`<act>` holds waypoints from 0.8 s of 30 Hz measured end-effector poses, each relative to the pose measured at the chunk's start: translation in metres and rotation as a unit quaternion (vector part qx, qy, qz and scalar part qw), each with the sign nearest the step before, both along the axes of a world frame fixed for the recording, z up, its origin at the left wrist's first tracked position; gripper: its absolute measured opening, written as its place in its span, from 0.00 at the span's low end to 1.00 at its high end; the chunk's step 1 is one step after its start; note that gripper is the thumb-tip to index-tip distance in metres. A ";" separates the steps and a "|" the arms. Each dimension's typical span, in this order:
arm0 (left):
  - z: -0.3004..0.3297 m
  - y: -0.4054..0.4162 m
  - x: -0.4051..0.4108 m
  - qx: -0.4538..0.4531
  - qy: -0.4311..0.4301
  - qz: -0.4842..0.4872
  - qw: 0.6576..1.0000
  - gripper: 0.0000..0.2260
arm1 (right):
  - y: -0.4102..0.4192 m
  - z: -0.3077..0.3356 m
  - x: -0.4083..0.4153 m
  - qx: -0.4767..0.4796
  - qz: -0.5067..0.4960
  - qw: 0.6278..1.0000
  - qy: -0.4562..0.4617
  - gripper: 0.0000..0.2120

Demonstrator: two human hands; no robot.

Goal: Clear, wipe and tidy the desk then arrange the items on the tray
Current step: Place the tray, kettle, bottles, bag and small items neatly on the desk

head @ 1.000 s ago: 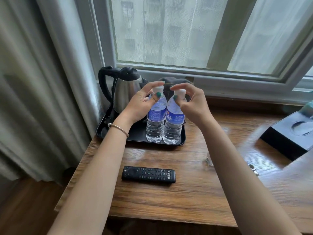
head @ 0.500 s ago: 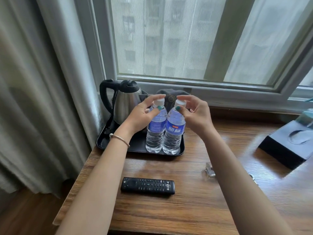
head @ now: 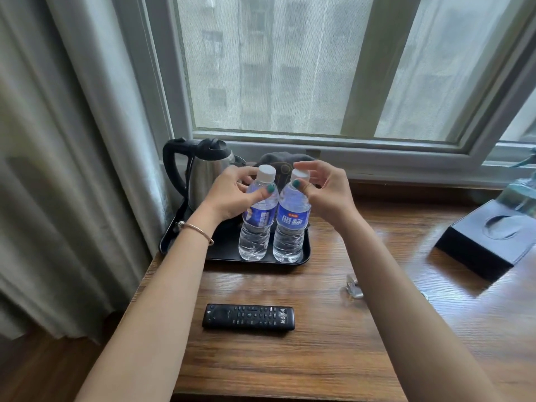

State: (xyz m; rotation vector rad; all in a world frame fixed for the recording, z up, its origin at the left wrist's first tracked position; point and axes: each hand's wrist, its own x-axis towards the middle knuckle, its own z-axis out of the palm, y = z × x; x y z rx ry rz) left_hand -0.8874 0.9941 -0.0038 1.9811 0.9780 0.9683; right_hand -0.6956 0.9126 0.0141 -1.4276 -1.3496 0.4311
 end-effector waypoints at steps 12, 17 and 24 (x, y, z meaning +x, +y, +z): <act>-0.019 -0.018 0.014 0.026 -0.074 0.149 0.986 0.16 | 0.002 0.002 -0.002 0.003 0.005 1.000 0.020 0.14; -0.007 -0.013 0.007 0.030 0.028 0.081 0.996 0.18 | 0.001 0.006 0.009 -0.025 -0.004 0.999 0.046 0.14; -0.016 -0.007 0.004 0.046 0.014 0.052 0.997 0.18 | 0.002 0.005 0.004 -0.024 0.025 0.998 0.044 0.14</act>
